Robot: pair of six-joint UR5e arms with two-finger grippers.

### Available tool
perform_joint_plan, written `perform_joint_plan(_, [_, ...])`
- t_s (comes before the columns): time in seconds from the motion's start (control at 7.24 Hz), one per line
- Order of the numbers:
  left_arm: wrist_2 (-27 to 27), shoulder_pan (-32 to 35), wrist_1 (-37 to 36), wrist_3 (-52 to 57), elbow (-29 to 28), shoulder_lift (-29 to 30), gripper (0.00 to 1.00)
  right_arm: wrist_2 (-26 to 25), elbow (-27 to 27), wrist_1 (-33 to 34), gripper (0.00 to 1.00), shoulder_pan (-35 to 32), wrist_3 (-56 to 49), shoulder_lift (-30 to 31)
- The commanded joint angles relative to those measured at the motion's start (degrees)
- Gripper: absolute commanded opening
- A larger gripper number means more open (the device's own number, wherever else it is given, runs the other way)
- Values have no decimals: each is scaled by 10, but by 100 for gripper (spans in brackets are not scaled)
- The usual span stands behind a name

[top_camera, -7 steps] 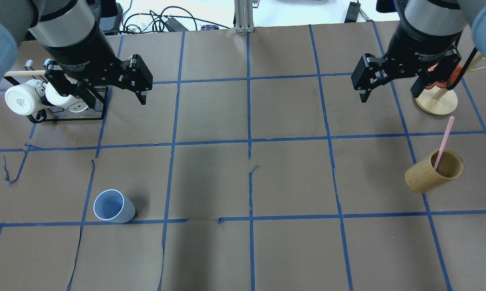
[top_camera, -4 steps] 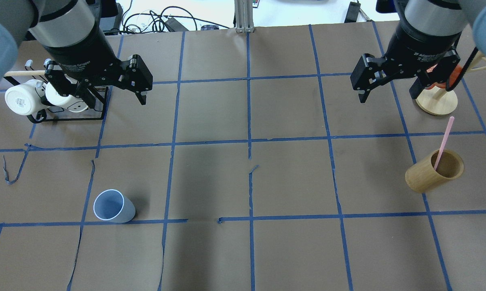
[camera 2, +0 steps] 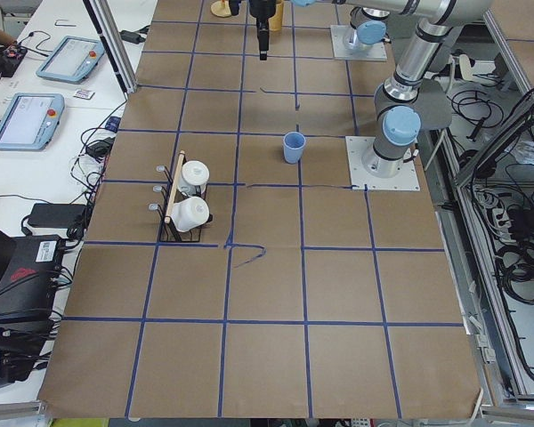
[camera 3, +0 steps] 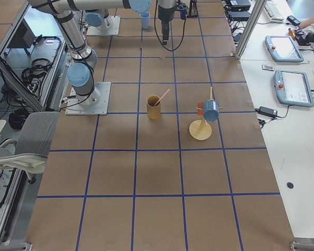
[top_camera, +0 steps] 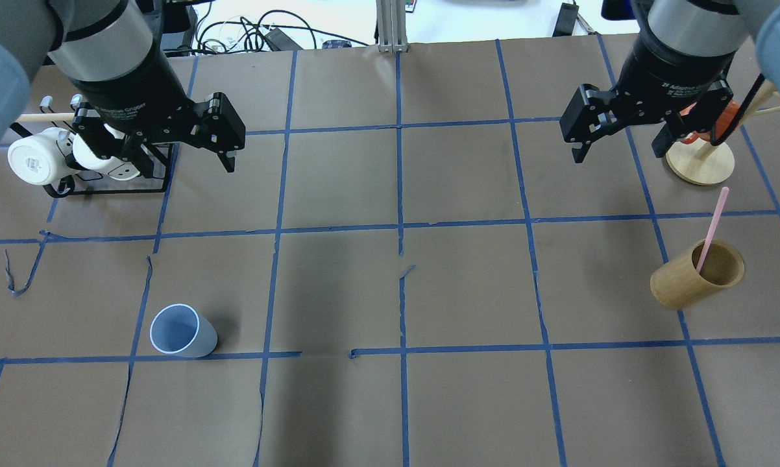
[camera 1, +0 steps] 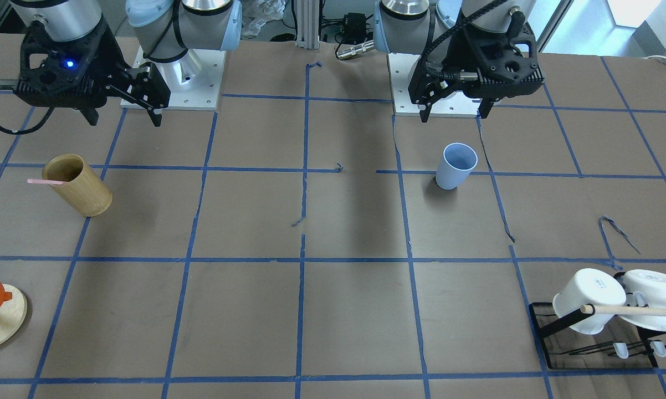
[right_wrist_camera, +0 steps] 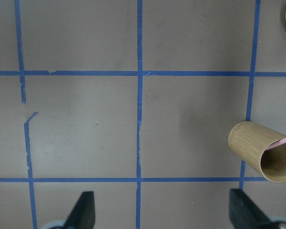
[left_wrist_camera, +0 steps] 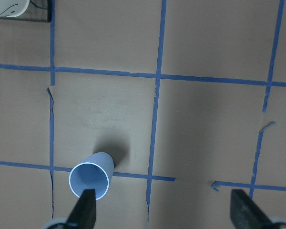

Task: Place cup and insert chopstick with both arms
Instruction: 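Move the right gripper over the bamboo cup toward the pink chopstick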

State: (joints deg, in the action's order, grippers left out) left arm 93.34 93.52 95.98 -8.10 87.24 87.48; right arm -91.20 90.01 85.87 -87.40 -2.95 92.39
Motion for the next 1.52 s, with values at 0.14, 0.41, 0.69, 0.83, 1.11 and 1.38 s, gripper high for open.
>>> perform_joint_plan(0.14, [0, 0, 0, 0, 0, 0, 100, -25, 36, 13, 100, 103, -109, -18])
perform_joint_plan(0.41, [2, 0, 0, 0, 0, 0, 100, -26, 58, 30, 100, 157, -172, -18])
perform_joint_plan(0.69, [2, -1, 1, 0, 1, 0, 100, -26, 95, 92, 100, 197, -258, -18])
perform_joint_plan(0.83, [3, -1, 2, 3, 1, 0, 100, -24, 119, 138, 100, 227, -298, -19])
perform_joint_plan(1.11, [4, -2, 17, 17, 1, -2, 100, -15, 164, 226, 100, 256, -322, -22])
perform_joint_plan(1.38, [0, -44, 15, 75, 36, 0, 100, -12, 177, 229, 89, 256, -319, -24])
